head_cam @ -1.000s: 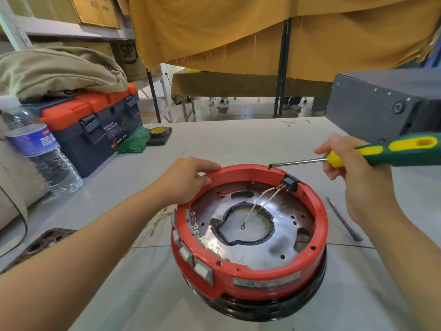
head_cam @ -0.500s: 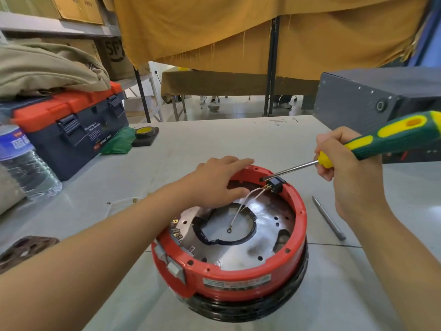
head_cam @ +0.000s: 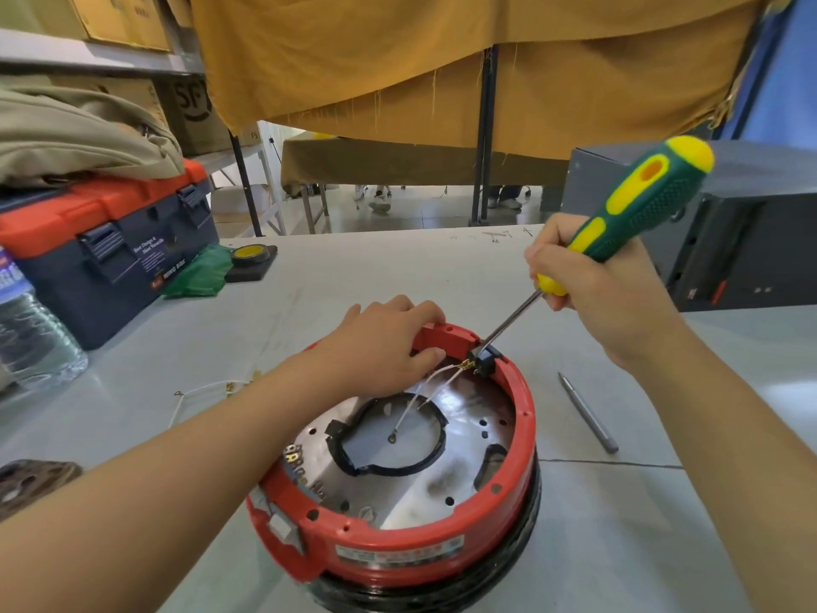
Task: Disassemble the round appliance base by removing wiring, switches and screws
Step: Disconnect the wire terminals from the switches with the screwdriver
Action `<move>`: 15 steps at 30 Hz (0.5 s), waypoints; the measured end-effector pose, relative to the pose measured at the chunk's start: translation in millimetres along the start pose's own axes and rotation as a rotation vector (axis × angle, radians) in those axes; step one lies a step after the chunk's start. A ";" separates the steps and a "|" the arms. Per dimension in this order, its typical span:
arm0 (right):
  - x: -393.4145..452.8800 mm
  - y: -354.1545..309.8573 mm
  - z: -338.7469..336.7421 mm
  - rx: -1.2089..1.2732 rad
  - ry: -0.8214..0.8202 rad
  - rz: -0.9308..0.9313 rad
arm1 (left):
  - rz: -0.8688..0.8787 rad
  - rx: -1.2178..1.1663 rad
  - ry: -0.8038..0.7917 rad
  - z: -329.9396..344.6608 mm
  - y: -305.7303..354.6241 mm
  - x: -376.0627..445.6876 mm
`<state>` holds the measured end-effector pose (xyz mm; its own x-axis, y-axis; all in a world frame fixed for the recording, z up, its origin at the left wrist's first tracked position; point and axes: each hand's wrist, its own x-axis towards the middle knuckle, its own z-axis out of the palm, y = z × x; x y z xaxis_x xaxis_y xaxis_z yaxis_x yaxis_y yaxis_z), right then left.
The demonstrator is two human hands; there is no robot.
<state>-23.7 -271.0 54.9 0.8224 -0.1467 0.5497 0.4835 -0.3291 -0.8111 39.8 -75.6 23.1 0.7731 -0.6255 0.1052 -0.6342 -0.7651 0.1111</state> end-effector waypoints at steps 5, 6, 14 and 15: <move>13.5 -4.5 6.2 -0.035 -0.099 -0.021 | -0.010 0.052 0.129 6.5 -6.0 -2.2; 16.3 -5.8 7.5 -0.045 -0.122 -0.028 | -0.011 0.047 0.149 8.5 -7.4 -2.8; 29.5 -11.6 18.5 -0.132 -0.216 -0.085 | 0.069 -0.123 0.206 19.0 -12.8 -4.4; 29.9 -11.3 18.5 -0.137 -0.226 -0.087 | 0.080 -0.157 0.188 18.5 -13.3 -5.0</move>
<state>1.0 -254.4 76.8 0.8333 0.0946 0.5447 0.5225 -0.4569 -0.7199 44.6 -65.1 2.8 0.7140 -0.6324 0.3005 -0.6986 -0.6721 0.2455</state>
